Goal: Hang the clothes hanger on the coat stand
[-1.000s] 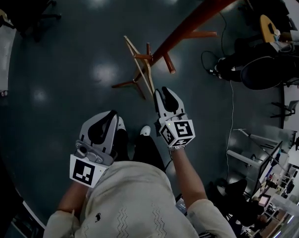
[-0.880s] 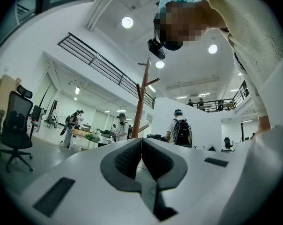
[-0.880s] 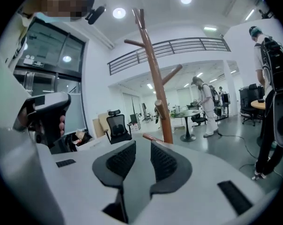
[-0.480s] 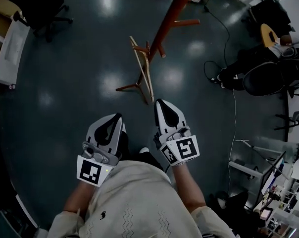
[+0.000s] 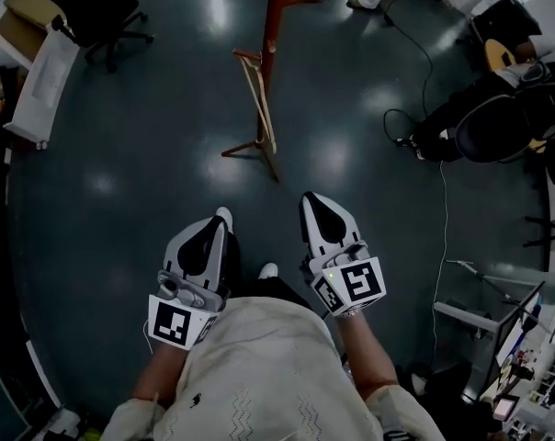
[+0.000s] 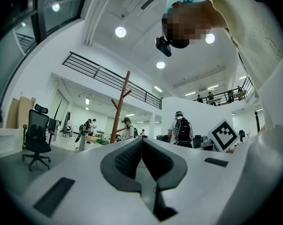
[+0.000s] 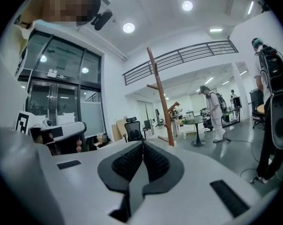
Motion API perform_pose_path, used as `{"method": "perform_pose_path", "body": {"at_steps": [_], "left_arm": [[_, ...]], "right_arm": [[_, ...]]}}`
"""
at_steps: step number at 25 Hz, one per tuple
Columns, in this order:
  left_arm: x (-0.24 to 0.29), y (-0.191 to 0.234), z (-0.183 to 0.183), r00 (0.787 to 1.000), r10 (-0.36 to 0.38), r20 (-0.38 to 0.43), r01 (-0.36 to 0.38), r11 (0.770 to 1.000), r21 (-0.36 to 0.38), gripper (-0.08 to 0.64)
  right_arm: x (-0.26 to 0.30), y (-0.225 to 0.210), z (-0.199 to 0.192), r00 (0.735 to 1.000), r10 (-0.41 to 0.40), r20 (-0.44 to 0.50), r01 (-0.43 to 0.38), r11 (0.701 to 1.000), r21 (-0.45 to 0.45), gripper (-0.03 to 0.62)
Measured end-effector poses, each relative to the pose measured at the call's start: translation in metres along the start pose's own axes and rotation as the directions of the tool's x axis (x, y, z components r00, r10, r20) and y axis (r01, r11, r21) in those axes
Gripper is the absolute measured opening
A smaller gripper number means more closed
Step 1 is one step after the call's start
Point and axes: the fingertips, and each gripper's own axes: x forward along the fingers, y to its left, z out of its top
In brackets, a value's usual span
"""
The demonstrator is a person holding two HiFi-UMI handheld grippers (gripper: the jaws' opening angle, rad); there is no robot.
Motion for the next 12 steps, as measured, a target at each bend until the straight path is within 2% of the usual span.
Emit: {"method": "perform_pose_path", "body": {"at_steps": [2, 5, 12], "left_arm": [[-0.014, -0.024, 0.003, 1.0, 0.004, -0.006, -0.003, 1.0, 0.015, 0.014], [-0.035, -0.043, 0.008, 1.0, 0.016, -0.015, -0.016, 0.999, 0.039, 0.014], [-0.063, -0.045, 0.032, 0.998, 0.058, -0.014, -0.057, 0.994, 0.088, 0.014]], "right_arm": [[-0.026, -0.003, 0.001, 1.0, 0.001, -0.001, -0.001, 1.0, -0.015, 0.018], [-0.052, 0.005, 0.008, 1.0, 0.003, 0.017, -0.003, 1.0, 0.017, 0.018], [-0.081, 0.055, 0.036, 0.999, 0.012, 0.048, -0.012, 1.0, 0.01, 0.02]]}}
